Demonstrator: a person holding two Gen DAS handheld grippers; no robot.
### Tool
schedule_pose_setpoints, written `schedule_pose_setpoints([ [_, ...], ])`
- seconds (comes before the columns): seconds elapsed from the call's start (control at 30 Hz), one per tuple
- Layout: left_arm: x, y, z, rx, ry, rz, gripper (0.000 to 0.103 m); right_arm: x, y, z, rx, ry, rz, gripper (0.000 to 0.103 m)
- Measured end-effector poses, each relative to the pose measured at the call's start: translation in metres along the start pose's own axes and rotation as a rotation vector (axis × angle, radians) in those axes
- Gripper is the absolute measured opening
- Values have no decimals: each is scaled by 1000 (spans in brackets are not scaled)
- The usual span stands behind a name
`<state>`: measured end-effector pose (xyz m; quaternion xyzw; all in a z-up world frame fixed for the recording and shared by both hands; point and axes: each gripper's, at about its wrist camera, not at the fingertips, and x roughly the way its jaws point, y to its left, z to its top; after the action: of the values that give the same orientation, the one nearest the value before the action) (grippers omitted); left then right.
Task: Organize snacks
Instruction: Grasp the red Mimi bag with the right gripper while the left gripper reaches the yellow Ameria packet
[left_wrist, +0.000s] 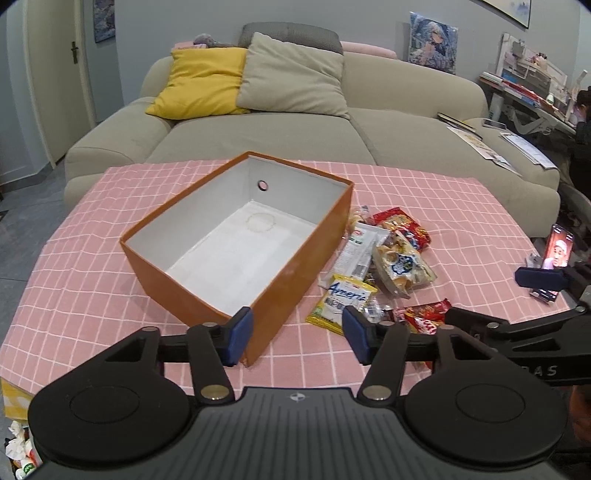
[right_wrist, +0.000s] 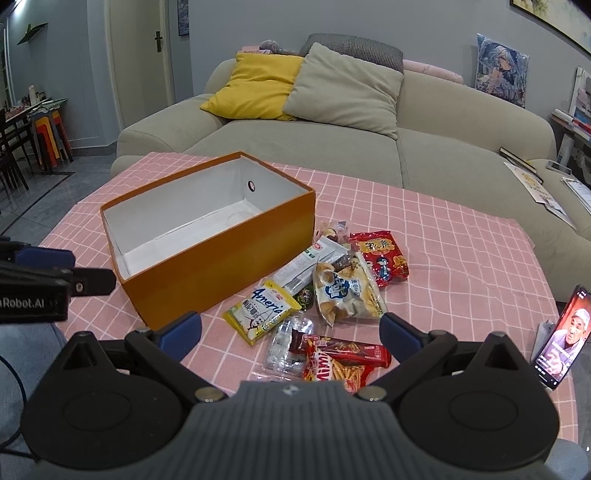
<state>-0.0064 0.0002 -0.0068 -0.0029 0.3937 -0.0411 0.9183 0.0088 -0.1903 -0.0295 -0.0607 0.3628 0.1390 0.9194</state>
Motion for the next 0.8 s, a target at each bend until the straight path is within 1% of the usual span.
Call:
schedule_pose_setpoints([
  [0.07,2,-4,1,17,8,-23,57,3,-4,-4,-2,10,2,82],
  [0.13,4,-7,2,24,18,-52,56,8,-9,-8,3,25,9,80],
  [0.23,13,-13,2,29,43,-101,56,16,-16,-16,11,50,11,70],
  [0.27,16,-16,2,34,52,-113,56,19,-19,-18,12,60,8,68],
  [0.4,34,-30,-1,71,91,-146,56,35,-28,-30,29,111,2,67],
  [0.5,48,-37,-3,83,122,-170,60,50,-40,-38,79,162,-4,67],
  [0.57,58,-40,-3,86,144,-183,60,59,-46,-42,102,192,-3,67],
  [0.6,63,-41,-4,90,155,-187,60,63,-47,-43,106,205,-9,67],
  [0.67,76,-44,-6,101,177,-192,61,73,-50,-46,121,231,-16,73],
  [0.7,82,-44,-7,104,188,-192,61,77,-52,-47,130,241,-15,74],
  [0.77,95,-44,-7,110,202,-189,68,86,-55,-47,154,262,-6,75],
  [0.8,102,-44,-7,115,210,-182,69,90,-56,-47,164,271,-3,75],
])
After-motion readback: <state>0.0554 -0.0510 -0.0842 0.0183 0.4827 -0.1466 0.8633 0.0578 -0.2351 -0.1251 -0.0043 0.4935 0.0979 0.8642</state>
